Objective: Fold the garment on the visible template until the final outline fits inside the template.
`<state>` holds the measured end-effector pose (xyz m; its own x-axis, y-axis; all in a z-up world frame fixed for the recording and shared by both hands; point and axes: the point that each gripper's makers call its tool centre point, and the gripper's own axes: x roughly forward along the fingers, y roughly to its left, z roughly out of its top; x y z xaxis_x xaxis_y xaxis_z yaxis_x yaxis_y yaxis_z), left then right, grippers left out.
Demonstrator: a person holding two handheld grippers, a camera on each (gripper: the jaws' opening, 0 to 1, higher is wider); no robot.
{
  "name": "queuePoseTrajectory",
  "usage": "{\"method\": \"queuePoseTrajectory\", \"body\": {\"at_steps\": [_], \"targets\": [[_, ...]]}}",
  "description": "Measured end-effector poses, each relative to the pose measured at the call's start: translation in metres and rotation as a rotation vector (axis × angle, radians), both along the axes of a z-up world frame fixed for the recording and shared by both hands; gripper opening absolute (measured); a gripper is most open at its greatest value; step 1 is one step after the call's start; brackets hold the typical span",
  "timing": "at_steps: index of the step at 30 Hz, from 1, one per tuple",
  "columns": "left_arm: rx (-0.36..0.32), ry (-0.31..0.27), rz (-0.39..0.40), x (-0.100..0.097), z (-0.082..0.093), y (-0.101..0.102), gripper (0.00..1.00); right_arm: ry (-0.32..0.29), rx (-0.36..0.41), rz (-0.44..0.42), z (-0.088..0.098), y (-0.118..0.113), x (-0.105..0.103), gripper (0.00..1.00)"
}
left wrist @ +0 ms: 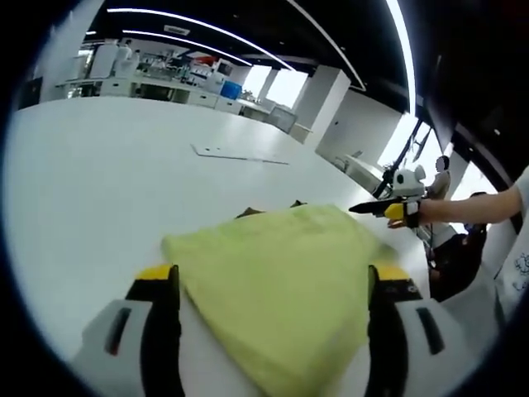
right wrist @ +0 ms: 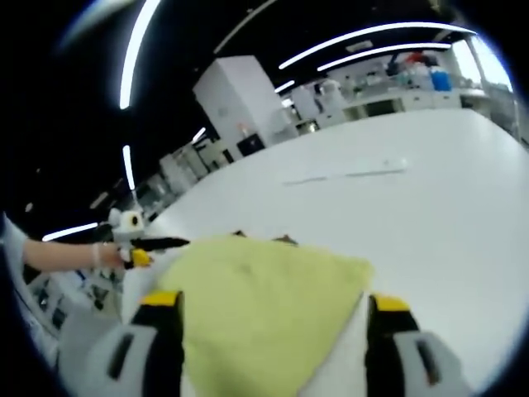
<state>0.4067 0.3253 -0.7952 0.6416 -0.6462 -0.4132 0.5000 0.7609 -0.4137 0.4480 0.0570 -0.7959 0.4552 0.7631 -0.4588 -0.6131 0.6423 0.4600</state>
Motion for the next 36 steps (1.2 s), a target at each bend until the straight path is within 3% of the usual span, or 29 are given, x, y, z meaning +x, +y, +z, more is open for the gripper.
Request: {"method": "queuePoseTrajectory", "body": {"at_steps": [3,15,24,28,30,36], "targets": [[0.014,-0.001,0.0,-0.008,-0.001,0.004,0.9,0.002,-0.004,-0.004,0.0,-0.007,-0.012,0.91],[0.028,-0.008,0.036,-0.044,0.008,0.022,0.89,-0.019,-0.009,-0.037,0.012,-0.035,-0.026,0.91],[0.029,-0.028,0.069,-0.059,0.015,0.041,0.85,-0.036,-0.008,-0.06,0.016,-0.044,-0.048,0.87],[0.031,-0.03,0.084,-0.078,0.018,0.035,0.83,-0.023,-0.007,-0.061,0.012,-0.048,-0.055,0.87],[0.034,-0.03,0.087,-0.073,0.017,0.04,0.82,-0.024,-0.011,-0.063,0.011,-0.05,-0.062,0.86],[0.017,-0.023,0.103,-0.096,0.022,0.031,0.79,-0.019,-0.013,-0.065,0.01,-0.053,-0.075,0.85]]}}
